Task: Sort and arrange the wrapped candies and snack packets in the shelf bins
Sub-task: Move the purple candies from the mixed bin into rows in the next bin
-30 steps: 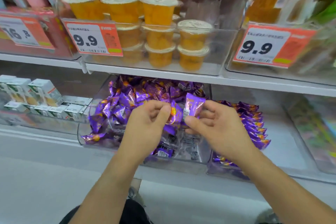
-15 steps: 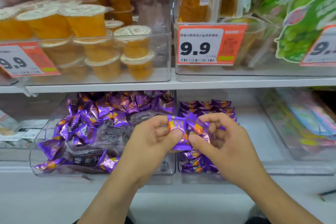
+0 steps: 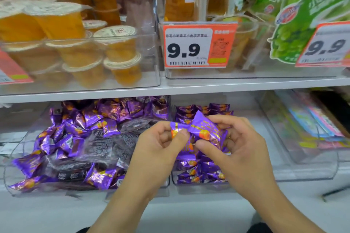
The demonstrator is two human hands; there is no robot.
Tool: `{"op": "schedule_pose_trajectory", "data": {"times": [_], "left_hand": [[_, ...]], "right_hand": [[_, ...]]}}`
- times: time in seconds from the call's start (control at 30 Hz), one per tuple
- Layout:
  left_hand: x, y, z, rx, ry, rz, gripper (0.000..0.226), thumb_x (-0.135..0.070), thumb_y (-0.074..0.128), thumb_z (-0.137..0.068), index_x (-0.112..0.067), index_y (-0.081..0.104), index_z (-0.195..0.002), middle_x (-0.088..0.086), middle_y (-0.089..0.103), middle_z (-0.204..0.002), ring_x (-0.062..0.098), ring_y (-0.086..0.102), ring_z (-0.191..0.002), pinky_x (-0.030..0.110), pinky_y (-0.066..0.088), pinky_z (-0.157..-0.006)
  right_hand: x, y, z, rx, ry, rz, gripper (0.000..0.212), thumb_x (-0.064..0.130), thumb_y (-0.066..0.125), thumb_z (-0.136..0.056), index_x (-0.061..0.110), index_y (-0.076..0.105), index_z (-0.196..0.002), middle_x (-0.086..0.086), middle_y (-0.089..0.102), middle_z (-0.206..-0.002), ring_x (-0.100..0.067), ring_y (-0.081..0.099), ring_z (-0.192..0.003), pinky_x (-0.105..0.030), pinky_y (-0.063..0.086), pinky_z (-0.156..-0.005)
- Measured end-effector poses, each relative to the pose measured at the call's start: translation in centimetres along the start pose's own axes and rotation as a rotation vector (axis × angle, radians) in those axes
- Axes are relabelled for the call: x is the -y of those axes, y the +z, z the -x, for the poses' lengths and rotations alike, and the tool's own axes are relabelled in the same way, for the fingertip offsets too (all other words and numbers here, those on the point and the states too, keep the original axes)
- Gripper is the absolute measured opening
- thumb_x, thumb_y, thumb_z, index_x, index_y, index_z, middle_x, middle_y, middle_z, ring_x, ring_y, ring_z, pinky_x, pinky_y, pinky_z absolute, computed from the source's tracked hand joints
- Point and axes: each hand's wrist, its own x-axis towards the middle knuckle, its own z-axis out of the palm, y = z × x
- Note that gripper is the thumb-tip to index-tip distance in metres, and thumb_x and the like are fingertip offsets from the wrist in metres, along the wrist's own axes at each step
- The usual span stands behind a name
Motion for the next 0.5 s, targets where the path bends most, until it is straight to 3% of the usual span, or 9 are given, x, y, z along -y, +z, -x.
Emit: {"op": "schedule_pose_trajectory", "data": {"times": [0.17, 0.27, 0.37, 0.5], "left_hand": [[0.1, 0.9, 0.0, -0.015, 0.011, -0.014, 0.011, -0.007, 0.059, -0.095, -0.001, 0.064, -0.103, 0.012, 0.076, -0.087, 0.024, 0.073, -0.076, 0.029, 0.058, -0.072], [0.4, 1.3, -0.1, -0.037, -0.027, 0.004, 0.014, -0.011, 0.055, -0.098, -0.007, 0.067, -0.104, 0.006, 0.077, -0.092, 0.016, 0.073, -0.084, 0.025, 0.055, -0.074], [0.3, 1.8, -0.1, -0.057, -0.151, 0.21, 0.023, -0.011, 0.048, -0.1, -0.002, 0.069, -0.102, 0.017, 0.075, -0.099, 0.024, 0.07, -0.087, 0.043, 0.054, -0.088], [-0.2, 1.9, -0.1, -0.062, -0.204, 0.349, 0.039, -0.022, 0.042, -0.101, 0.006, 0.066, -0.111, 0.024, 0.072, -0.104, 0.038, 0.07, -0.098, 0.048, 0.054, -0.094]], "right_hand": [[0.4, -0.3, 0.0, 0.036, 0.107, -0.171, 0.045, 0.002, 0.085, -0.07, 0.023, 0.067, -0.105, -0.007, 0.071, -0.097, -0.023, 0.074, -0.071, -0.027, 0.056, -0.06], [0.1, 0.0, 0.1, 0.036, 0.141, -0.194, 0.047, -0.001, 0.084, -0.071, 0.022, 0.067, -0.108, -0.007, 0.072, -0.102, -0.023, 0.074, -0.078, -0.028, 0.058, -0.066], [0.1, 0.3, 0.1, 0.02, 0.177, -0.248, 0.046, 0.0, 0.081, -0.077, 0.023, 0.067, -0.114, -0.014, 0.066, -0.115, -0.023, 0.074, -0.082, -0.028, 0.058, -0.07], [0.5, 0.5, 0.1, 0.015, 0.211, -0.269, 0.031, 0.004, 0.066, -0.091, 0.025, 0.07, -0.114, -0.021, 0.064, -0.115, -0.026, 0.074, -0.081, -0.032, 0.06, -0.076]]}}
